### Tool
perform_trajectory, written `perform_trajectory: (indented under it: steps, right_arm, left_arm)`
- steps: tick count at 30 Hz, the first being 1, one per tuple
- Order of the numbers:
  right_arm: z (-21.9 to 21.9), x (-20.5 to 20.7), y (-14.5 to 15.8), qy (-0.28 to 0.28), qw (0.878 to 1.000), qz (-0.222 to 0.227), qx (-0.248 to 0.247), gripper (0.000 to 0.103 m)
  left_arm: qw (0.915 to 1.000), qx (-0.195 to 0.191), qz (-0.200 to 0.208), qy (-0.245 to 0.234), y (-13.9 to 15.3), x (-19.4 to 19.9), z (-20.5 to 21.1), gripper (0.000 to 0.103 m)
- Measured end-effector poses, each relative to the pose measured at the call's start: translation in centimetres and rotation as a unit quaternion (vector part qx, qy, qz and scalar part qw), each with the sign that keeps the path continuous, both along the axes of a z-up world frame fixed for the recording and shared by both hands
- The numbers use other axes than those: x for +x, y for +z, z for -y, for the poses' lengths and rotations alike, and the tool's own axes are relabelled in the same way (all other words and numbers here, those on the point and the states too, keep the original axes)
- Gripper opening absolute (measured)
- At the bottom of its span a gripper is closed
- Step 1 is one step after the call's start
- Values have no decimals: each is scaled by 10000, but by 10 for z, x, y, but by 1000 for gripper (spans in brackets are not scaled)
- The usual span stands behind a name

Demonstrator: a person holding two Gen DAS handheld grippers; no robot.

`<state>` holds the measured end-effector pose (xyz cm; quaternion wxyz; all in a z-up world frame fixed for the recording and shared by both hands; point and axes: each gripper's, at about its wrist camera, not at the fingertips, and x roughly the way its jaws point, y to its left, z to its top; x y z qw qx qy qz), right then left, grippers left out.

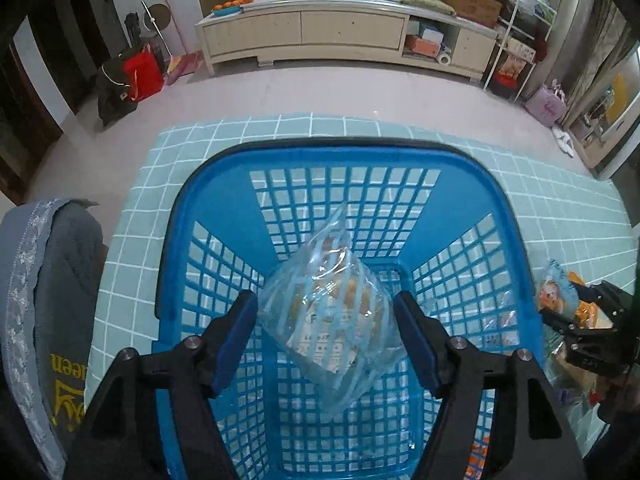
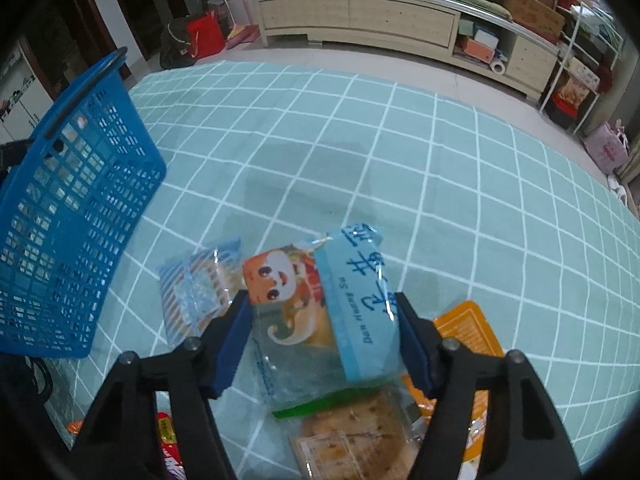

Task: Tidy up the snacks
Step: 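Carry the clear bread bag into the blue basket and open the left tool, then carry the bag with a cartoon face into the basket with the right tool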

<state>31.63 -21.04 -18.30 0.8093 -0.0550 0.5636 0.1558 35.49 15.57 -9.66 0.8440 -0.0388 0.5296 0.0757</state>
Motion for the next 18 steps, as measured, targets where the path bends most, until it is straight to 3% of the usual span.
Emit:
perform_trajectory:
  steps: [7,18]
  right_arm:
    - [-2,-8,18,-228,9993,67,272,70]
    - [-29,-33,90,-184,9981,469,364,70]
  left_arm:
    - [9998,-18,201,19,17,-21,-1,68]
    - [9982,-202,565,11,51,-84,-5,68]
